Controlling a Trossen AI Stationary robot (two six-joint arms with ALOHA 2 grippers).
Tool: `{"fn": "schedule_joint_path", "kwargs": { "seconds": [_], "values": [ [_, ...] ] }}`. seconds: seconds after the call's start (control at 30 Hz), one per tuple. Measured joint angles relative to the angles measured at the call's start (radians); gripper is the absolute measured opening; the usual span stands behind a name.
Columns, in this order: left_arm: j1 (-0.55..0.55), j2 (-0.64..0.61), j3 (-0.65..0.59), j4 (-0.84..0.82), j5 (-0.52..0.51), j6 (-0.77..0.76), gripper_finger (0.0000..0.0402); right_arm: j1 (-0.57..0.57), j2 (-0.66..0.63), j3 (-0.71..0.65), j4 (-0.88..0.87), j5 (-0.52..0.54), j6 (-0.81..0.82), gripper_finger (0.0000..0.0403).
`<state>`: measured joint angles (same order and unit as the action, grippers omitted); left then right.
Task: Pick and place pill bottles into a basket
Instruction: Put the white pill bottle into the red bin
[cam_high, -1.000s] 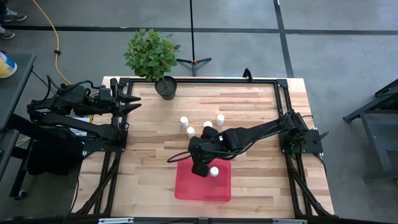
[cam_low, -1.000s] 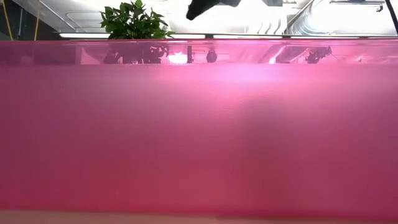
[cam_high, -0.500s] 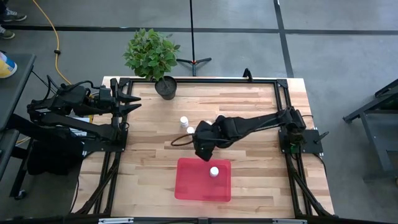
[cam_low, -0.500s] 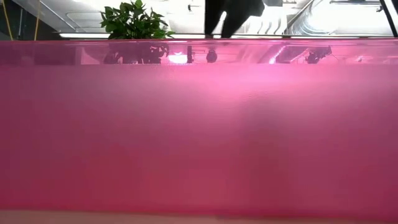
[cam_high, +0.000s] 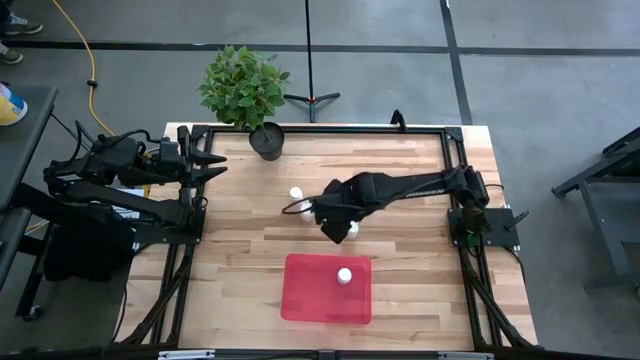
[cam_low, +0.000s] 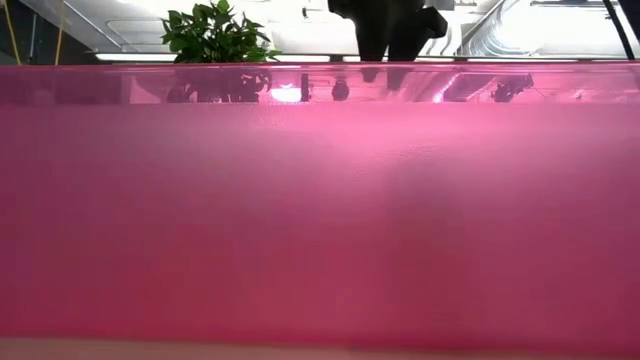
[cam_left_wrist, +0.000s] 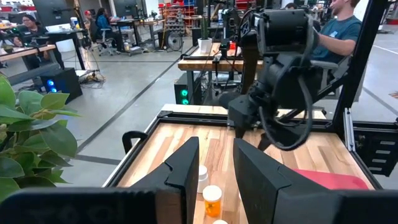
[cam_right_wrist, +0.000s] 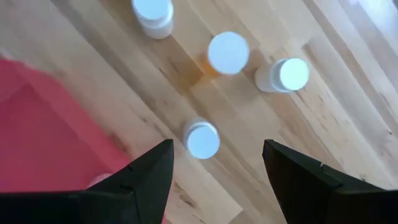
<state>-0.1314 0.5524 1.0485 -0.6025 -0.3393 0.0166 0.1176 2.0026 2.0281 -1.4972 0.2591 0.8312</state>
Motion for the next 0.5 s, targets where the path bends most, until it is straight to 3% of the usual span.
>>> {"fn": "schedule_joint_path", "kwargs": {
  "seconds": [0.37,0.5],
  "values": [
    [0.0,0.0,0.0,0.0,0.0,0.0,0.0134,-0.108,0.0,0.0,-0.022,0.031,-0.049,0.0238],
    [0.0,0.0,0.0,0.0,0.0,0.0,0.0134,-0.128,0.0,0.0,0.02,0.104,-0.13,0.0238]
  ]
}}
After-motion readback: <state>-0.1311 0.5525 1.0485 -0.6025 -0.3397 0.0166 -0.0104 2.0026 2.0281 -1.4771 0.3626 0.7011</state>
